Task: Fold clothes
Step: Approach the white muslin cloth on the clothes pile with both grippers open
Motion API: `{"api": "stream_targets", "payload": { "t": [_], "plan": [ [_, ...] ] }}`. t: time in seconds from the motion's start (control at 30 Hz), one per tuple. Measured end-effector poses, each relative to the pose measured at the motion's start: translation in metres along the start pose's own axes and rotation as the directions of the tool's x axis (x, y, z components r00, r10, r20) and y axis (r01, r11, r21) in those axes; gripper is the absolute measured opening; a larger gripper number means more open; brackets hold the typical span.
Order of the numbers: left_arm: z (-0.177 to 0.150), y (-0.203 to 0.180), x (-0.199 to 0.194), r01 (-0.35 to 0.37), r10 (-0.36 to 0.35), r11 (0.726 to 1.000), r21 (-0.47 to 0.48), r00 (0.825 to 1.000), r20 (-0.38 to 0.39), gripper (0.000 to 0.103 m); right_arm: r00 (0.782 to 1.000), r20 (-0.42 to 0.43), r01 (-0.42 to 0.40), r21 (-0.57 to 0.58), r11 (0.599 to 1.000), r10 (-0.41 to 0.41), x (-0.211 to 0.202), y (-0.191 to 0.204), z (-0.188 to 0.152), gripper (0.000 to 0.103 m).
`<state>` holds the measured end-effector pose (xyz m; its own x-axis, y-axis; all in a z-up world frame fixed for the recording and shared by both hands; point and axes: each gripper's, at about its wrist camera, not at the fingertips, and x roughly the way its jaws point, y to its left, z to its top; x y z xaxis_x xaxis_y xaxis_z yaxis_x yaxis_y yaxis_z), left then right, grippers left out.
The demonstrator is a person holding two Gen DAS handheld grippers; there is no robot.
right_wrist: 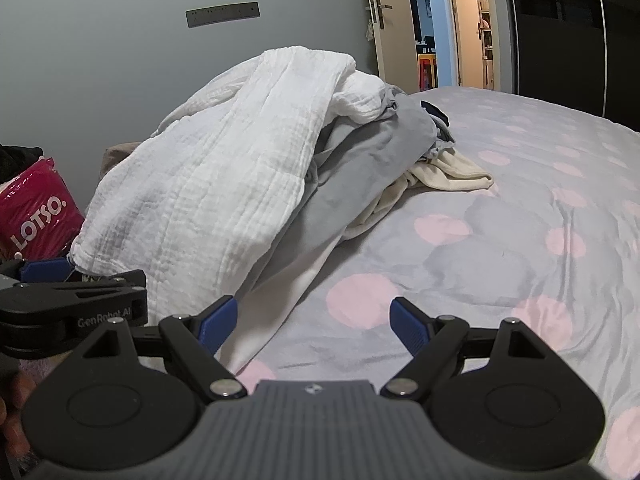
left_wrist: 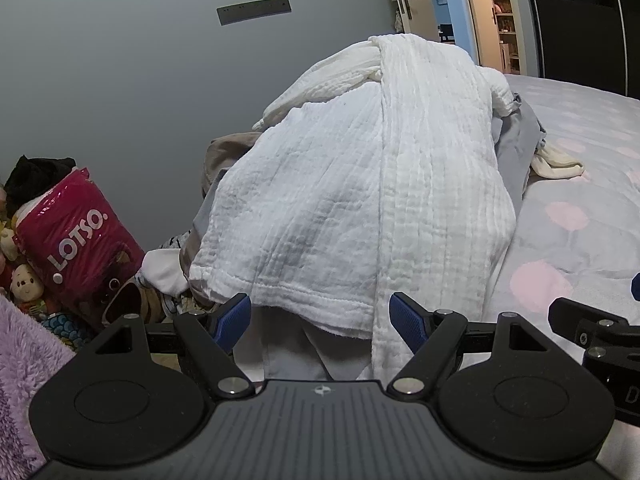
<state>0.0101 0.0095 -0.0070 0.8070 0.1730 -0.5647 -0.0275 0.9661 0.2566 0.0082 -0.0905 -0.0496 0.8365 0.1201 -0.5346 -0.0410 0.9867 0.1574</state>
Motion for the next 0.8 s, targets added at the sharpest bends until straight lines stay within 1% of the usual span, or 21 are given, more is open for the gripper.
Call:
{"api": "stream_targets", "payload": {
  "t": [0.4,0.8],
  "plan": [
    [-0.002,0.000,0.004,-0.003,0.004,1.000,0.014,1.000,-0.022,0.076,1.000,-0.004,-0.006,-0.007,1.000,0.006,0.001,0.004,0.002,0.085],
    [-0.003,0.006,0.008,0.009,-0.010,1.000,-0.016,0.999,-0.047,0.076,1.000,-0.009,-0.023,-0.036,0.999,0.022,0.002,0.013,0.001,0.085]
  ]
}}
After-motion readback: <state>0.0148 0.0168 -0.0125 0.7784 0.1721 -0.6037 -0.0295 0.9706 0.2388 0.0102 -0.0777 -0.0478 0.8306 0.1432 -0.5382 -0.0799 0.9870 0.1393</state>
